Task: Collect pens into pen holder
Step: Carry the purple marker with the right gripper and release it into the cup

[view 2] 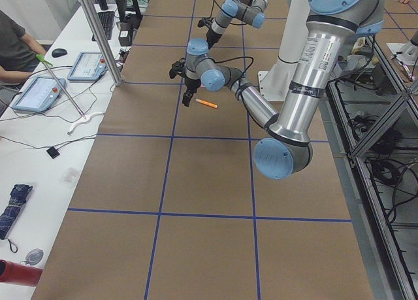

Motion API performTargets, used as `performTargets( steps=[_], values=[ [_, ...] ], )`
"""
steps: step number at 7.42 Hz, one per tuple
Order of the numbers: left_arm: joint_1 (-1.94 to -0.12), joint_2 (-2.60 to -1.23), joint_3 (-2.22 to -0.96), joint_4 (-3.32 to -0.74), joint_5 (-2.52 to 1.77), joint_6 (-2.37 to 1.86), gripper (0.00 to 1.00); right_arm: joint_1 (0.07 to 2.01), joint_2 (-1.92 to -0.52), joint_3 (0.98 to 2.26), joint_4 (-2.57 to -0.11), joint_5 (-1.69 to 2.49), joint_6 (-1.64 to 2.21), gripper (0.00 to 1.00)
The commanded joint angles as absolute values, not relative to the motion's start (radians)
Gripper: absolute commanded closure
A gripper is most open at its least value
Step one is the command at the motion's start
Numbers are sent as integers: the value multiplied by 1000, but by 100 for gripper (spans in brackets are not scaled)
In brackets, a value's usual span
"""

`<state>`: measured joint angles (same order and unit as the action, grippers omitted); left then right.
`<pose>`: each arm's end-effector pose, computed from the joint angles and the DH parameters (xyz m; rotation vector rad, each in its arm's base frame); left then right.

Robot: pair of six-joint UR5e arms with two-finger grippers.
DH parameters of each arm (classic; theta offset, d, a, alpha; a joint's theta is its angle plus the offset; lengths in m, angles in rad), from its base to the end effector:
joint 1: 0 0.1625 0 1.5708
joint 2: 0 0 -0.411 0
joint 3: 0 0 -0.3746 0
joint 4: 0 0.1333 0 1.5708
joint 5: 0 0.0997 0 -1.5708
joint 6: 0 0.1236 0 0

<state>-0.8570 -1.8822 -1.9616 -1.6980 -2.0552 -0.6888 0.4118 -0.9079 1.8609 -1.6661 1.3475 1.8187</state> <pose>0.3093 -0.4728 0.3121 0.3268 0.8732 0.2240 -0.5096 -0.3979 0.1845 0.2850 -0.8531 0.7115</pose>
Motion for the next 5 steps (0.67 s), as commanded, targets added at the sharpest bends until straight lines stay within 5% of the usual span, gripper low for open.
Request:
performTargets(
  steps=[1, 2, 5],
  values=[
    [-856, -1882, -1959, -1698, -2056, -689, 1, 381, -897, 1850, -1692, 1269, 1862, 100],
    [-856, -1882, -1959, -1698, -2054, -689, 1, 376, -897, 1850, -1692, 1264, 1862, 100],
    [-856, -1882, -1956, -1698, -2056, -689, 1, 371, -878, 1830, -1700, 1262, 1862, 64]
  ],
)
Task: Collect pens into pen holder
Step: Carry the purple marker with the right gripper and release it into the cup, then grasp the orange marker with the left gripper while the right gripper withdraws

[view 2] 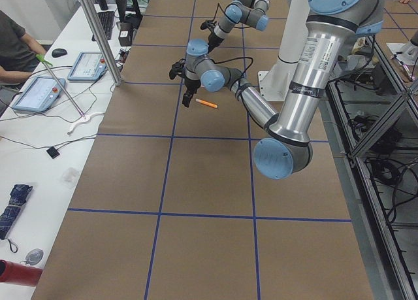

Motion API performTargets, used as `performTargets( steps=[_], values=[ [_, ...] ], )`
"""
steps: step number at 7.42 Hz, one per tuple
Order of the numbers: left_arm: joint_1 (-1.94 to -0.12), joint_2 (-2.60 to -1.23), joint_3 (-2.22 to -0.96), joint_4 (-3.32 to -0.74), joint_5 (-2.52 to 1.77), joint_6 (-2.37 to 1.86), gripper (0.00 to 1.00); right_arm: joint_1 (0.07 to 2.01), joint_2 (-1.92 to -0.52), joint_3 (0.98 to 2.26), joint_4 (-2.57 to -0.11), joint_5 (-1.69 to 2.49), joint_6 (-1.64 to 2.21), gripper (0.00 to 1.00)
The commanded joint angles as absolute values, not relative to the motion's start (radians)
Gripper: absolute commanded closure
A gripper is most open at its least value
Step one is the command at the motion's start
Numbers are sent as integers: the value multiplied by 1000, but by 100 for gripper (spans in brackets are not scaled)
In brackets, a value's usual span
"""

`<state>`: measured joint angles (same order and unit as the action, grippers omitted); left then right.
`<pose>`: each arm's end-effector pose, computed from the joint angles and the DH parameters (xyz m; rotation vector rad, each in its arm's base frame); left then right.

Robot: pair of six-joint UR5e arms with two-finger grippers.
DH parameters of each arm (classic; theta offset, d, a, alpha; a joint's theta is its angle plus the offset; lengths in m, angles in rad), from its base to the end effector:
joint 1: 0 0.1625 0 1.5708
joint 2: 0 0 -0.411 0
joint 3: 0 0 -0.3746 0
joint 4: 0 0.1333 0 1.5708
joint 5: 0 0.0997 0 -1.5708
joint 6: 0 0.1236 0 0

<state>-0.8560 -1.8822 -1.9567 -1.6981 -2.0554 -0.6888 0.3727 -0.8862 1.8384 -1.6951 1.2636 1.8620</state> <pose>0.3106 -0.4734 0.3142 0.3224 0.8708 0.2238 -0.5258 -0.3888 0.1820 0.3307 -0.8289 0.7476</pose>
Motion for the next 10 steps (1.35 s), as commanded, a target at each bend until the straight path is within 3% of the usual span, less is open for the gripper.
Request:
performTargets(
  steps=[1, 2, 3, 4, 6, 8, 10],
  values=[
    [-856, -1882, -1956, -1698, -2056, -689, 1, 371, -856, 1807, -1701, 1262, 1862, 47],
    [-856, -1882, -1956, -1698, -2056, -689, 1, 371, -850, 1804, -1701, 1262, 1862, 22],
    [-854, -1882, -1954, -1698, -2056, -689, 1, 371, -848, 1805, -1701, 1264, 1861, 12],
    [-848, -1884, -1948, -1700, -2056, -702, 0, 374, -848, 1819, -1719, 1275, 1858, 18],
    [-838, -1910, -1941, -1674, -2063, -733, 1, 440, -889, 1874, -1730, 1394, 1807, 20],
    [-775, -2078, -1849, -1518, -2069, -721, 6, 547, -1006, 1953, -1727, 1577, 1586, 20],
    [-698, -2225, -1690, -1428, -2063, -619, 9, 741, -1110, 1950, -1717, 1861, 1312, 20]
  ],
)
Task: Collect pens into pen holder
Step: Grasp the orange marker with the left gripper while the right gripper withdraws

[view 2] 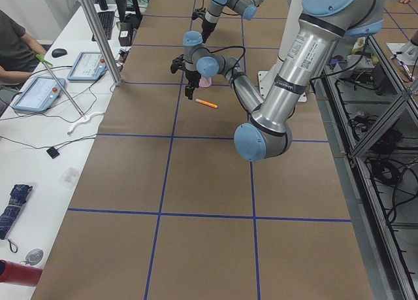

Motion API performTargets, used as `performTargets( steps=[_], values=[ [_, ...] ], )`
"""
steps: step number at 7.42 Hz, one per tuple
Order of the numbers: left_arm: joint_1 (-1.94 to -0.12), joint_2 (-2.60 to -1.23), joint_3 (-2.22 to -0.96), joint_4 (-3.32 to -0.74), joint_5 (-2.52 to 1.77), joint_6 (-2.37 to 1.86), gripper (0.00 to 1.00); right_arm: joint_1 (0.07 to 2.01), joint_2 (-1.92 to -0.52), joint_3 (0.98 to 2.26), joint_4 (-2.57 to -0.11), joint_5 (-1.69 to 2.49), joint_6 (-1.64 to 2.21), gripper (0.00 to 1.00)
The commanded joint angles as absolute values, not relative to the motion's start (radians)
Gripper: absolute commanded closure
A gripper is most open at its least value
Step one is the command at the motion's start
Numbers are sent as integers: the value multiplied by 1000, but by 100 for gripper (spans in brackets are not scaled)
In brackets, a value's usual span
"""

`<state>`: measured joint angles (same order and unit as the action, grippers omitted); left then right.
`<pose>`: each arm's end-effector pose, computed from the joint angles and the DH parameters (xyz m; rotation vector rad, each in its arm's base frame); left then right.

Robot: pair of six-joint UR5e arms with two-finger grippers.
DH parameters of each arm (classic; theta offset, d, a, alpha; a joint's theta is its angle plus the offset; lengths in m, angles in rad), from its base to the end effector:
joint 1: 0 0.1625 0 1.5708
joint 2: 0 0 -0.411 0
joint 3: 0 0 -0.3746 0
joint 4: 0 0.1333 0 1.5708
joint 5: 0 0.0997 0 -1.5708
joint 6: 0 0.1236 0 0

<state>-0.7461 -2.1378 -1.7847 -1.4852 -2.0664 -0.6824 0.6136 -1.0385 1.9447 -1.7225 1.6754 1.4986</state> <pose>0.4143 -0.4844 0.2651 0.1717 0.8148 0.3062 -0.4183 -0.4419 0.2430 0.1612 -0.7508 0.4754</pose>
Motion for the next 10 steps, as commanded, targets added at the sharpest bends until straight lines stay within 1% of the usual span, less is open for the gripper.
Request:
performTargets(
  steps=[1, 2, 3, 4, 7, 10],
  values=[
    [-681, -2235, -1633, -1430, -2062, -533, 12, 841, -1161, 1947, -1717, 1996, 1157, 20],
    [-680, -2264, -1567, -1428, -2065, -453, 13, 907, -1204, 1947, -1717, 2078, 1035, 19],
    [-678, -2290, -1515, -1428, -2068, -440, 14, 937, -1228, 1945, -1717, 2107, 1001, 18],
    [-673, -2308, -1476, -1428, -2071, -442, 16, 957, -1248, 1944, -1718, 2121, 993, 1],
    [-634, -2318, -1457, -1396, -2114, -457, 17, 1058, -1298, 1890, -1718, 2276, 809, 1],
    [-620, -2341, -1427, -1394, -2112, -500, 28, 1058, -1305, 1882, -1718, 2276, 804, 1]
  ],
)
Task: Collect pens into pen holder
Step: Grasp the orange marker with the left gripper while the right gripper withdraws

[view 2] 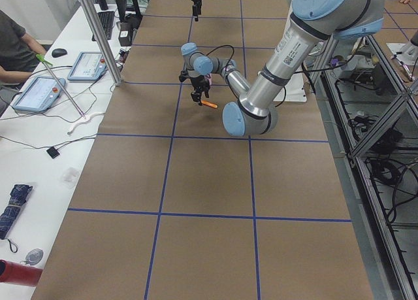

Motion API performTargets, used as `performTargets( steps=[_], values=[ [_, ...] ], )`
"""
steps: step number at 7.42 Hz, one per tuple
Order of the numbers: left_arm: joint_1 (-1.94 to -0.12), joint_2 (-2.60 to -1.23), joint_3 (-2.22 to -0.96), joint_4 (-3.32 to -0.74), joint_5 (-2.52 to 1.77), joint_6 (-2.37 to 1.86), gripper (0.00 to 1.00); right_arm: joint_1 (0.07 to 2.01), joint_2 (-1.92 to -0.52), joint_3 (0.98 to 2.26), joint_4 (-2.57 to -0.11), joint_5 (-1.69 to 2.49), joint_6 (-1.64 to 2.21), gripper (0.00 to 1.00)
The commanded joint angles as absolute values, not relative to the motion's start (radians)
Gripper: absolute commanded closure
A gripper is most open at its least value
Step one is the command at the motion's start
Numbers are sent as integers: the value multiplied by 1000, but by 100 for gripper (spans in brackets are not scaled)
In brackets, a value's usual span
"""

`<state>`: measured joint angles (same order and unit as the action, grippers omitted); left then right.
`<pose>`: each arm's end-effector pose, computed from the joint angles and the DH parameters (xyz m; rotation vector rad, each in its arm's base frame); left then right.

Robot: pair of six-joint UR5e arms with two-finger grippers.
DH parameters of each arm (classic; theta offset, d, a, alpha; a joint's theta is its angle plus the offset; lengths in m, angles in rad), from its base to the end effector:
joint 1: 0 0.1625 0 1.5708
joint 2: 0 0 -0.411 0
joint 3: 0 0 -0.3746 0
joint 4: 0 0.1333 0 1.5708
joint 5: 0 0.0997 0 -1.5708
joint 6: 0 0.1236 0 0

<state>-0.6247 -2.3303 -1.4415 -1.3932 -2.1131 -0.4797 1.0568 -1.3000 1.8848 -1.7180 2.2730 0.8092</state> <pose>0.5447 -0.4784 0.2914 -0.0149 0.7013 0.5701 -0.2251 -0.5075 0.3949 -0.0935 -0.8024 0.1254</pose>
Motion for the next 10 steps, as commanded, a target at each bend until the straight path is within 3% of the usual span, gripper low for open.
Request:
performTargets(
  steps=[1, 10],
  values=[
    [-618, -2344, -1407, -1400, -2108, -500, 29, 1060, -1304, 1878, -1718, 2276, 804, 1],
    [-607, -2367, -1374, -1402, -2106, -503, 51, 1063, -1304, 1867, -1718, 2276, 801, 1]
  ],
)
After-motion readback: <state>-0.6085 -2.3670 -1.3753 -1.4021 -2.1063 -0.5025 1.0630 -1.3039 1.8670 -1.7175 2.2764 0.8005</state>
